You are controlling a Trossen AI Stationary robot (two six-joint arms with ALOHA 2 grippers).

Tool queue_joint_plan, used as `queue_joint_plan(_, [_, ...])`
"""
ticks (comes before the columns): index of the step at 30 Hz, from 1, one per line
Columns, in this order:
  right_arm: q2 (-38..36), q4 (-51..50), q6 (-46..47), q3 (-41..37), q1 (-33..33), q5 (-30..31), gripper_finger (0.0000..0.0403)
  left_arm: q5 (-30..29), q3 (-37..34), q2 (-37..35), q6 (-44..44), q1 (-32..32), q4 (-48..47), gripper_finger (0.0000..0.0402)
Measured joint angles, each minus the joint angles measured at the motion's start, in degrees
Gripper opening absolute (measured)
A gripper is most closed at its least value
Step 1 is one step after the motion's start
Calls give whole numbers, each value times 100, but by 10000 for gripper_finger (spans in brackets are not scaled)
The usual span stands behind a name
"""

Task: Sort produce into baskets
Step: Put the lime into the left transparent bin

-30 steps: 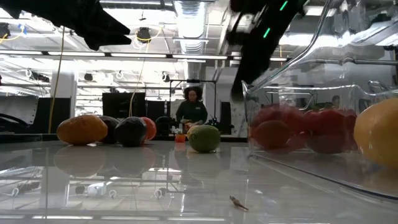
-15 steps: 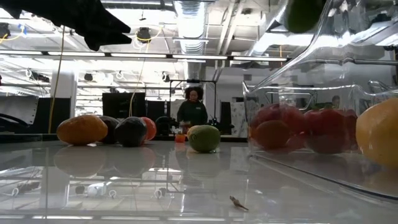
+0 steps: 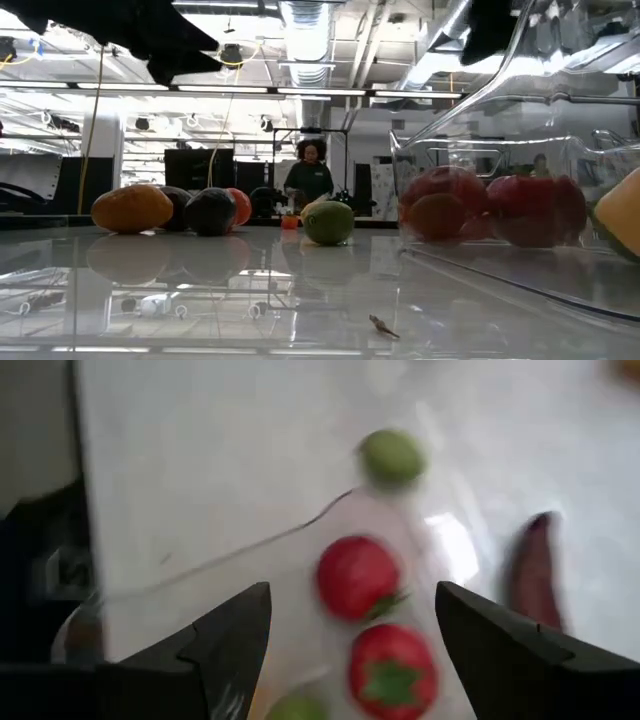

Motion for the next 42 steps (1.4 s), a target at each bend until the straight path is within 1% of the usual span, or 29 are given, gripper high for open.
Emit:
queue_joint_plan(2, [0,6,-143,0,-230,31,310,105,0,392,-4,-74,252,220])
queue_joint_plan(4, [0,-38,-431,0,-369,239,310,214,14,756,37,-84,543,220])
queue_joint_plan(8, [-26,-183,-973,-58,-393,1448,311,523,362,1421,-106,-95,584,220])
queue_joint_plan(10, [-166,23,-1169,-262,-410,1669,311,618,537,1772,-192,-154,586,220])
queue_joint_plan(13, [-478,729,-1522,-643,-531,1641,311,577,796,2378,-75,-315,696,220])
queue_joint_plan(15, [-704,1044,-1734,-907,-610,1570,311,570,979,2828,19,-447,873,220])
queue_joint_plan(18, [-1035,1534,-2028,-1209,-738,1574,311,543,1199,3481,107,-637,851,220])
queue_joint_plan(22, [-1355,2047,-2340,-1380,-866,1693,311,210,1460,4181,-324,-751,923,220])
queue_joint_plan(25, [-1507,2554,-2695,-1502,-887,1697,311,102,1605,4639,-562,-758,1134,220])
queue_joint_plan(29, [-1577,2906,-3053,-1635,-887,1697,311,98,1819,5122,-822,-759,1311,227])
queue_joint_plan(32, [-1569,2984,-3134,-1750,-887,1698,311,22,1992,5478,-920,-752,1300,243])
queue_joint_plan(35, [-1578,3285,-3220,-1975,-887,1695,311,-25,2175,5682,-952,-748,1339,268])
queue_joint_plan(38, [-1599,3324,-3254,-2026,-892,1691,311,-30,2281,5827,-950,-741,1323,293])
queue_joint_plan(42, [-1670,3401,-3263,-2017,-895,1688,311,-192,2350,6017,-952,-651,1326,308])
